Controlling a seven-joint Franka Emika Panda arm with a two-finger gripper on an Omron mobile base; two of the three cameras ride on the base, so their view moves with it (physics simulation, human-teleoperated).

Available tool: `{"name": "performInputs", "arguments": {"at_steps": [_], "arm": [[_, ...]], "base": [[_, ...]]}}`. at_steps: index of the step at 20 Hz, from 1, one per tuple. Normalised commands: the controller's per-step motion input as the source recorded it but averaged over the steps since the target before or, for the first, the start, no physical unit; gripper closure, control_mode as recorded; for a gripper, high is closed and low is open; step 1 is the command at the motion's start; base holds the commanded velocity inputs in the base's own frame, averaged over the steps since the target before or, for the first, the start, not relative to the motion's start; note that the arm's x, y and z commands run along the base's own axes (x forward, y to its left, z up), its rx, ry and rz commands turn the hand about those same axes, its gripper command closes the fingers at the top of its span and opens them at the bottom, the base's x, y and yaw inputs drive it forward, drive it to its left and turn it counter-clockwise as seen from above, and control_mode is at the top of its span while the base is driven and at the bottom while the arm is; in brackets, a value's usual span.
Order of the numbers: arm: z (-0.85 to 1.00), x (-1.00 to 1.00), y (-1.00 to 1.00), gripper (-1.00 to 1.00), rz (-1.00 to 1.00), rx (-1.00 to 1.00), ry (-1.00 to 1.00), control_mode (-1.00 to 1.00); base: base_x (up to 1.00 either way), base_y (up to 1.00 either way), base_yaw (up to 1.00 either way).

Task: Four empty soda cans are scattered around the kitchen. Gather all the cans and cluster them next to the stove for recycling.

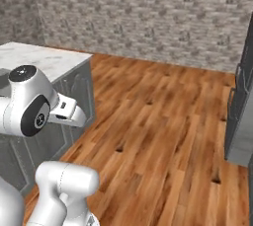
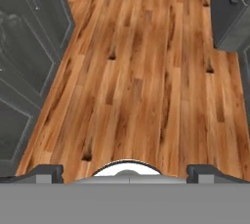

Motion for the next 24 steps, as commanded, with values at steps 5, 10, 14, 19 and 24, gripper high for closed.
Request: {"name": "performInputs", "arguments": {"at_steps": [5,10,14,19,24], "arm": [[0.00,0.00,0.00,-1.00,0.00,0.00,0.00,1.00],[0.00,0.00,0.00,-1.00,0.00,0.00,0.00,1.00],[0.00,0.00,0.00,-1.00,0.00,0.00,0.00,1.00],[0.00,0.00,0.00,-1.00,0.00,0.00,0.00,1.00],[0.00,0.00,0.00,-1.00,0.00,0.00,0.00,1.00]], "base": [[0.80,-0.50,0.14],[1.00,-0.48,0.01],[0.94,-0.39,0.00],[1.00,-0.44,0.00],[1.00,-0.24,0.00]]}}
